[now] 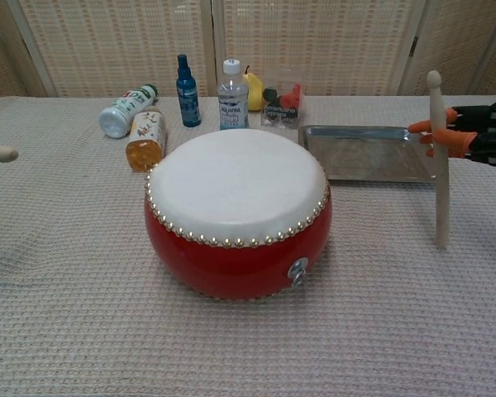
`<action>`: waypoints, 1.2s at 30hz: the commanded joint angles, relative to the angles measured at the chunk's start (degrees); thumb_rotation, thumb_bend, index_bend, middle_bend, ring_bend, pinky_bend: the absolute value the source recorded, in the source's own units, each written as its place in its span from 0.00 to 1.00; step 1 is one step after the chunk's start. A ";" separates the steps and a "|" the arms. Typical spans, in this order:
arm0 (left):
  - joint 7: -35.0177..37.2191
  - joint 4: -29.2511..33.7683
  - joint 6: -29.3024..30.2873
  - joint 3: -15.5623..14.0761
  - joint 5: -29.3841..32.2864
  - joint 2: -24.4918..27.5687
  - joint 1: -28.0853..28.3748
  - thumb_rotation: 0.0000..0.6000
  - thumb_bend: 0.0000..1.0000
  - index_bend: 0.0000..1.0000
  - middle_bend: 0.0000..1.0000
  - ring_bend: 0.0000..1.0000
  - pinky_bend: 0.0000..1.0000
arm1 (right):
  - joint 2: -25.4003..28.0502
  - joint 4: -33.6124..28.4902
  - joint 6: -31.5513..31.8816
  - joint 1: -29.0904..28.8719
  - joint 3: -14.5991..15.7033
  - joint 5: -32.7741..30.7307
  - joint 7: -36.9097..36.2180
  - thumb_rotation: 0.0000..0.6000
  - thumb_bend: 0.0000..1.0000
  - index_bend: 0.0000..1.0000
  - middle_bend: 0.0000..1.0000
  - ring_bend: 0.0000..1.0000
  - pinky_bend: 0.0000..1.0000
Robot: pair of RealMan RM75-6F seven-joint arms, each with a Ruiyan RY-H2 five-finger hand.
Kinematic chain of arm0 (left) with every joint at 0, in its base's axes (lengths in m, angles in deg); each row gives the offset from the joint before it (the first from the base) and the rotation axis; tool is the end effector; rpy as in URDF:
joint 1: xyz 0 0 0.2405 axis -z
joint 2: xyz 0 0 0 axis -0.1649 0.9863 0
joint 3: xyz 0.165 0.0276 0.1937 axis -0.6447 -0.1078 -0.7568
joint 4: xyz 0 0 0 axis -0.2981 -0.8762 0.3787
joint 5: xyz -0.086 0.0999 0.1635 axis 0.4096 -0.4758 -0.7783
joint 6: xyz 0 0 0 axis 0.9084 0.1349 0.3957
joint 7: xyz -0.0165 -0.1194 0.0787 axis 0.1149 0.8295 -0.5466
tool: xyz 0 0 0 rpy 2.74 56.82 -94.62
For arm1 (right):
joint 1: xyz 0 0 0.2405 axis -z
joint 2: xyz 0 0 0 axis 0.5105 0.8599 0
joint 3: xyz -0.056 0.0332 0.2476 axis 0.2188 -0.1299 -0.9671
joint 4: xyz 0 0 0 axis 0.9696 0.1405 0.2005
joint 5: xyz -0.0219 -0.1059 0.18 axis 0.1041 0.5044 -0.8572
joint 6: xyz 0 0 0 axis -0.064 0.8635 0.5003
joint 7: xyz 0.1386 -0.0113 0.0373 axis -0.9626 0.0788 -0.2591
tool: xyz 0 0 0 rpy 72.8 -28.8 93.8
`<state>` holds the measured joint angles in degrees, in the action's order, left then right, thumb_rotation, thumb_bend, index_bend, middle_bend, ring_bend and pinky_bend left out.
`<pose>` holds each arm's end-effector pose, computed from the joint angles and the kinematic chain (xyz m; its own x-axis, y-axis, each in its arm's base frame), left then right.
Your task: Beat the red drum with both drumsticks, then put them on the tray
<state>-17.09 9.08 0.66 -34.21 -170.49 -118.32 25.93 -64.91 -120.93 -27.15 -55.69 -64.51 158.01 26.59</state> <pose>-0.2786 0.2362 0.0960 0.2877 -0.0258 0.9574 0.9013 -0.3308 -0.2798 -0.2531 -0.3090 0.0435 -0.7082 -0.2938 0.6420 -0.7004 0.1784 -0.6911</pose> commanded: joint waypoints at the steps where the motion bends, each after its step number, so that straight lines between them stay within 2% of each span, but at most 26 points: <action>1: -0.41 0.29 -0.24 0.04 -0.03 0.04 0.13 1.00 0.58 1.00 1.00 1.00 1.00 | 1.07 11.67 0.90 0.14 3.58 14.32 -35.03 1.00 0.41 0.59 0.24 0.18 0.24; 3: -0.62 0.53 -0.22 0.10 -0.11 0.18 0.18 1.00 0.58 1.00 1.00 1.00 1.00 | -0.39 15.77 2.27 -1.12 5.13 16.71 -40.87 1.00 0.41 0.57 0.24 0.19 0.25; 9: -0.87 0.77 -0.79 0.01 0.05 0.10 0.28 1.00 0.58 1.00 1.00 1.00 1.00 | -4.64 25.32 4.75 -3.62 8.90 19.40 -51.17 1.00 0.41 0.53 0.25 0.22 0.27; 14: -1.82 -0.04 -0.59 0.09 -0.09 -0.41 0.27 1.00 0.58 1.00 1.00 1.00 1.00 | -7.24 30.31 6.06 -4.44 10.94 19.53 -53.83 1.00 0.40 0.47 0.25 0.22 0.30; 21: -1.81 0.09 -0.49 0.03 -0.17 -0.19 0.18 1.00 0.58 1.00 1.00 1.00 1.00 | -8.38 34.29 11.45 -4.22 13.36 20.41 -57.51 1.00 0.31 0.41 0.25 0.21 0.31; 28: -1.86 0.60 -0.63 -0.21 -0.32 0.11 0.11 1.00 0.58 1.00 1.00 1.00 1.00 | -8.85 36.99 15.96 -3.07 15.17 20.49 -59.82 1.00 0.27 0.41 0.25 0.25 0.34; 36: -2.48 1.61 -0.44 -0.31 -0.45 0.68 -0.09 1.00 0.58 1.00 1.00 1.00 1.00 | -9.99 39.48 17.46 -2.96 16.74 20.25 -61.09 1.00 0.26 0.45 0.28 0.29 0.40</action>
<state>-19.55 10.66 0.21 -34.51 -170.95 -117.67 25.86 -74.77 -81.59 -9.86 -58.67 -47.96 178.25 -34.40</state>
